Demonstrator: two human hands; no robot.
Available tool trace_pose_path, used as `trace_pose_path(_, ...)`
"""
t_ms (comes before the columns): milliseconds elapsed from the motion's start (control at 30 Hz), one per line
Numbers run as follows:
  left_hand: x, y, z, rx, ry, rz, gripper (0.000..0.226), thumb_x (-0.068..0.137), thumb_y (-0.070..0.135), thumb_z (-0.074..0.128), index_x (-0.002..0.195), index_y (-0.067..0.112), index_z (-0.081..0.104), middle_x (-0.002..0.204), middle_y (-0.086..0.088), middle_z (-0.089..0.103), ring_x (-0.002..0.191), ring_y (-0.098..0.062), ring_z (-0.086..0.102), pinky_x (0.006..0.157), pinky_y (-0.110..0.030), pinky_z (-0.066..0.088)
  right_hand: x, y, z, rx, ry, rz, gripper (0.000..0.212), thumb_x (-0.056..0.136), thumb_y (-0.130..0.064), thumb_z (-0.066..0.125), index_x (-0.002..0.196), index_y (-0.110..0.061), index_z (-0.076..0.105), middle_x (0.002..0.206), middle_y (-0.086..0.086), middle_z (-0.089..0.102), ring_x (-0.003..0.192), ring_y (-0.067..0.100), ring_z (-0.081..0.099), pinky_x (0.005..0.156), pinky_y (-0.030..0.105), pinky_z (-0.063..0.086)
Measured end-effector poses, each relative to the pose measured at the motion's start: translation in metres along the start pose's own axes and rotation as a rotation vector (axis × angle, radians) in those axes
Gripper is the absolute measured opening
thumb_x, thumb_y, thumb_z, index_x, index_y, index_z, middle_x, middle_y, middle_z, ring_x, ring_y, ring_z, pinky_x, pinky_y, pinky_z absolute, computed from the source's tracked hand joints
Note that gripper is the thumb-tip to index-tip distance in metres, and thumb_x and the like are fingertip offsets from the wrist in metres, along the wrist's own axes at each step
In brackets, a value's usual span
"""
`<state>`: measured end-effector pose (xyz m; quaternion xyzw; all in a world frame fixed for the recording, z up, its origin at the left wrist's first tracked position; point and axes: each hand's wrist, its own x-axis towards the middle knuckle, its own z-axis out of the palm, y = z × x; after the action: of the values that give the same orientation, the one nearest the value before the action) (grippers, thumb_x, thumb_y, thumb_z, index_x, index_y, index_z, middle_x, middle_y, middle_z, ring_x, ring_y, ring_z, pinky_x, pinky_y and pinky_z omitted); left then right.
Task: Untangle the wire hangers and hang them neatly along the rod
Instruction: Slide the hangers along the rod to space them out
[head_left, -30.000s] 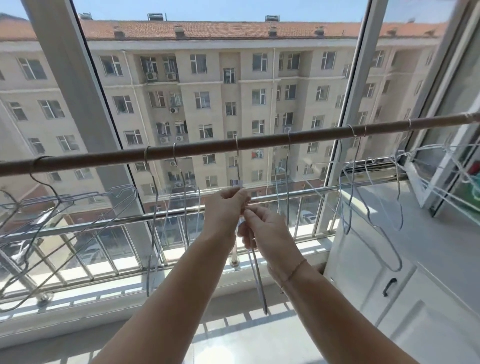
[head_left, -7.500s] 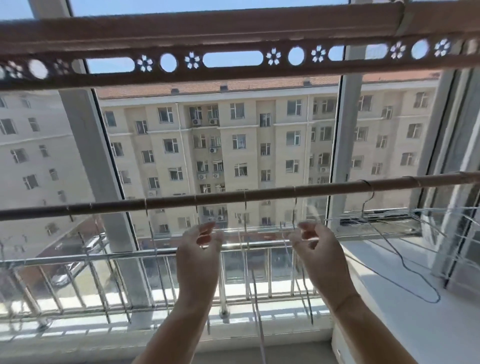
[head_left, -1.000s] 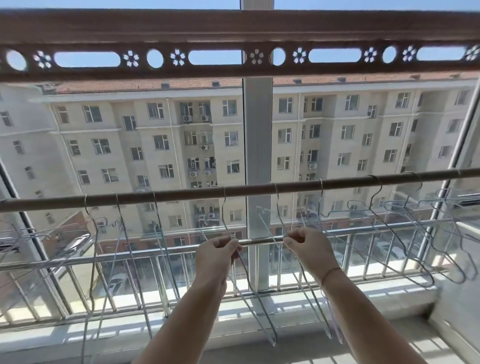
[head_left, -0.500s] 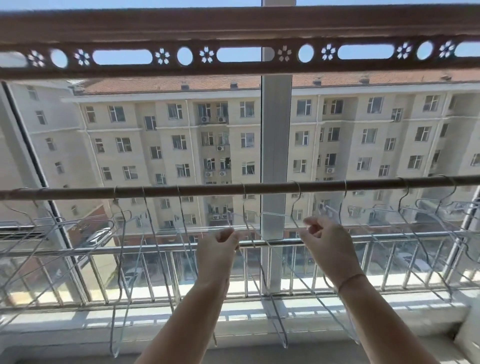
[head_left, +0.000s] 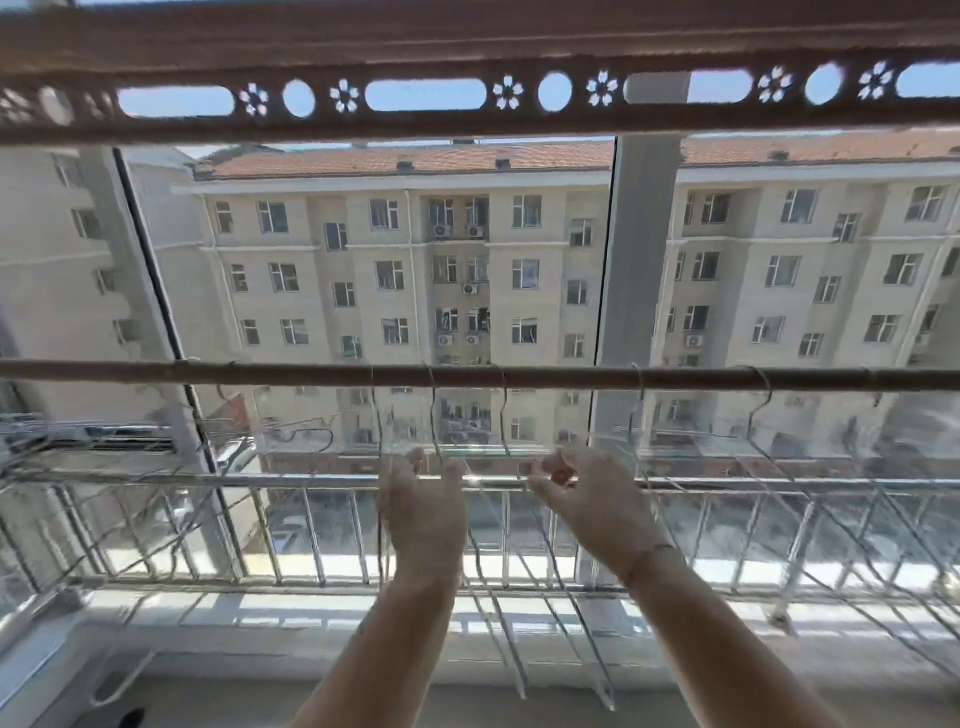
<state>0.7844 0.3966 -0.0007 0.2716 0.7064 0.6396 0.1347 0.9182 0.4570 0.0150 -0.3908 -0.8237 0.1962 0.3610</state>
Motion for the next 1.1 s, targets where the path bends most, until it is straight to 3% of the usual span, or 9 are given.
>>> trace_pose_path(100, 0.006, 0.002, -0.002, -0.103, -0.181, -0.147, 0.036, 0.091, 0.016, 0.056, 0.125, 0.006, 0.05, 0.118, -0.009, 0.058, 0.095, -0.017, 0.053, 0.083, -0.027, 0.042, 0.001, -0.004, 0.019, -0.014, 0.031, 0.091, 0.023, 0.084, -0.033, 0.062, 0.098, -0.015, 0.066, 0.094, 0.002, 0.068, 0.087, 0.015, 0.062, 0.084, 0.035, 0.054)
trace_pose_path(167, 0.007, 0.001, -0.004, -0.18, -0.269, -0.258, 0.016, 0.092, 0.014, 0.055, 0.105, 0.006, 0.058, 0.099, -0.008, 0.06, 0.079, -0.012, 0.052, 0.07, -0.022, 0.042, 0.001, -0.007, 0.028, 0.014, 0.057, 0.14, 0.02, 0.084, -0.033, 0.062, 0.094, -0.016, 0.067, 0.092, 0.0, 0.069, 0.085, 0.014, 0.063, 0.082, 0.035, 0.054)
trace_pose_path(233, 0.009, -0.004, -0.007, -0.227, -0.292, -0.306, 0.014, 0.091, 0.012, 0.055, 0.096, 0.0, 0.062, 0.085, -0.01, 0.061, 0.071, -0.015, 0.054, 0.06, -0.022, 0.042, 0.001, -0.011, 0.033, 0.017, 0.079, 0.175, 0.018, 0.084, -0.032, 0.063, 0.089, -0.017, 0.069, 0.086, -0.002, 0.069, 0.08, 0.012, 0.063, 0.08, 0.034, 0.054)
trace_pose_path(400, 0.014, -0.005, -0.017, -0.313, -0.301, -0.293, 0.021, 0.095, 0.017, 0.049, 0.091, 0.002, 0.064, 0.078, -0.011, 0.066, 0.066, -0.017, 0.059, 0.061, -0.025, 0.045, 0.002, -0.017, 0.043, 0.033, 0.093, 0.198, 0.015, 0.085, -0.026, 0.062, 0.085, -0.013, 0.07, 0.074, -0.003, 0.066, 0.071, 0.011, 0.062, 0.073, 0.027, 0.053)
trace_pose_path(533, 0.015, 0.001, -0.02, -0.348, -0.307, -0.259, 0.027, 0.098, 0.019, 0.042, 0.1, 0.001, 0.061, 0.083, -0.015, 0.067, 0.063, -0.018, 0.059, 0.058, -0.025, 0.045, 0.004, -0.013, 0.041, 0.027, 0.111, 0.211, 0.014, 0.087, -0.02, 0.061, 0.083, -0.011, 0.07, 0.07, -0.002, 0.065, 0.066, 0.009, 0.06, 0.064, 0.016, 0.046)
trace_pose_path(800, 0.014, 0.007, -0.017, -0.314, -0.351, -0.249, 0.024, 0.099, 0.016, 0.041, 0.099, 0.003, 0.061, 0.07, -0.01, 0.066, 0.054, -0.016, 0.057, 0.052, -0.022, 0.041, 0.01, -0.003, 0.029, 0.028, 0.153, 0.271, 0.019, 0.087, -0.018, 0.06, 0.074, -0.008, 0.068, 0.066, 0.001, 0.063, 0.064, 0.014, 0.058, 0.058, 0.018, 0.039)
trace_pose_path(1000, 0.018, 0.008, -0.016, -0.304, -0.38, -0.262, 0.021, 0.098, 0.015, 0.044, 0.1, 0.005, 0.061, 0.067, -0.01, 0.066, 0.05, -0.013, 0.056, 0.042, -0.015, 0.043, 0.01, 0.0, 0.029, 0.016, 0.182, 0.276, 0.017, 0.087, -0.017, 0.06, 0.077, -0.007, 0.069, 0.062, -0.01, 0.055, 0.059, 0.001, 0.051, 0.054, 0.011, 0.032)
trace_pose_path(1100, 0.02, 0.009, -0.018, -0.313, -0.383, -0.284, 0.019, 0.098, 0.015, 0.045, 0.099, 0.006, 0.061, 0.07, -0.011, 0.067, 0.053, -0.014, 0.059, 0.044, -0.017, 0.044, 0.01, 0.001, 0.031, 0.031, 0.203, 0.289, 0.017, 0.087, -0.016, 0.06, 0.077, -0.005, 0.069, 0.062, -0.01, 0.055, 0.06, 0.006, 0.053, 0.054, 0.013, 0.035)
